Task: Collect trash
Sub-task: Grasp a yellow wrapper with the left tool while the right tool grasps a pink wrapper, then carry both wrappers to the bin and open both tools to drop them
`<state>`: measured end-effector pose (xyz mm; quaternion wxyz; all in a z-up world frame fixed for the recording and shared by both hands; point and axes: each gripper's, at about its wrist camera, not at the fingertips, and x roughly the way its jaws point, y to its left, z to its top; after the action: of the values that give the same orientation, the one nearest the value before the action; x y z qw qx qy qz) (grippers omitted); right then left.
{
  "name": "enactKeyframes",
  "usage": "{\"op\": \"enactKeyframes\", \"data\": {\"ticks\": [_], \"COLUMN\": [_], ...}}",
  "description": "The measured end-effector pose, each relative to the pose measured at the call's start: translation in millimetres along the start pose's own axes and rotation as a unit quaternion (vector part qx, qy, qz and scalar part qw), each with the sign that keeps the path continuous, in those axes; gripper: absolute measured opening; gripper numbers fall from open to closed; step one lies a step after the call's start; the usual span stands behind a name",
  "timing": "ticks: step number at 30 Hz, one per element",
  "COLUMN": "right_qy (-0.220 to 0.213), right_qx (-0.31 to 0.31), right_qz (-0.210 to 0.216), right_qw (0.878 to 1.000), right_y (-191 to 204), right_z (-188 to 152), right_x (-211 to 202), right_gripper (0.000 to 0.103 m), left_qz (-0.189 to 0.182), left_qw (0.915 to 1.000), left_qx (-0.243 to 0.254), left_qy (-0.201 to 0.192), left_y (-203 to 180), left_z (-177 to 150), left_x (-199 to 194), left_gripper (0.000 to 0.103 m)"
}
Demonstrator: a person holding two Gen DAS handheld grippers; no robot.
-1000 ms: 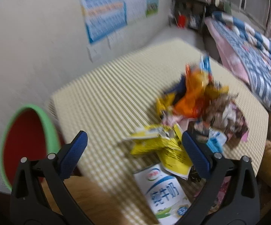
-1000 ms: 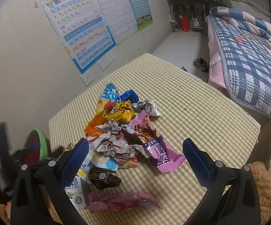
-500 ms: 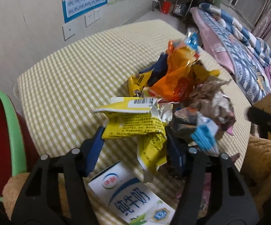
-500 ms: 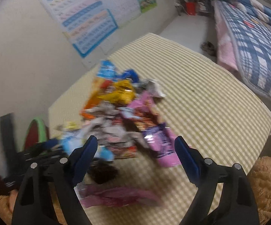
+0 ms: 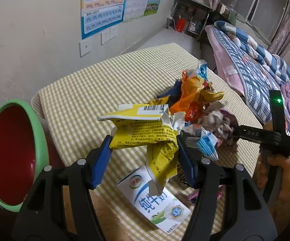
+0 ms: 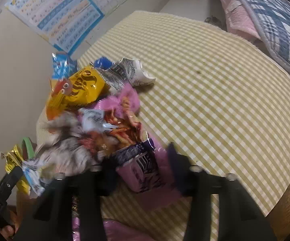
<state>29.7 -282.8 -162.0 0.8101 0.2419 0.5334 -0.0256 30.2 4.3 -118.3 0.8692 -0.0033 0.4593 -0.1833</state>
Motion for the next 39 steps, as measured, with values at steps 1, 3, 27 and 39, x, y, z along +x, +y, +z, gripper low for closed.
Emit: {"op": "enactKeyframes", "data": {"ticks": [1,3,27,39], "right_qy": [-0.009,-0.028,-0.003,0.085], "right_qx": [0.0,-0.01,-0.209,-0.202], "right_qz": [0.0,-0.013,0.218,0.255], "right_qw": [1.0,0.999,0.953,0.942], "right_y": [1.4,3.5,265.2,364.5], "right_z": [0.7,1.3,-34.6,-24.9], "right_x": [-7.3,-23.8,-33.0,58.1], "right_gripper": [0.033,0.029,0.026,0.059], "left_qz": [0.002,0.005,0.17,0.222], "left_qw": [1.0,0.9998,0.9672,0.9522], "left_qx": [-0.001,-0.003,-0.175,-0.205], "left_qy": [-0.004,-0.016,-0.071,-0.047], "left_y": [0.5,3.9,209.7,250.8], "left_z": [-0.1,2.0,-33.7,-61.9], "left_x": [-2.4,-9.7,-86.3,-77.4], "left_gripper": [0.061,0.061,0.061,0.082]}}
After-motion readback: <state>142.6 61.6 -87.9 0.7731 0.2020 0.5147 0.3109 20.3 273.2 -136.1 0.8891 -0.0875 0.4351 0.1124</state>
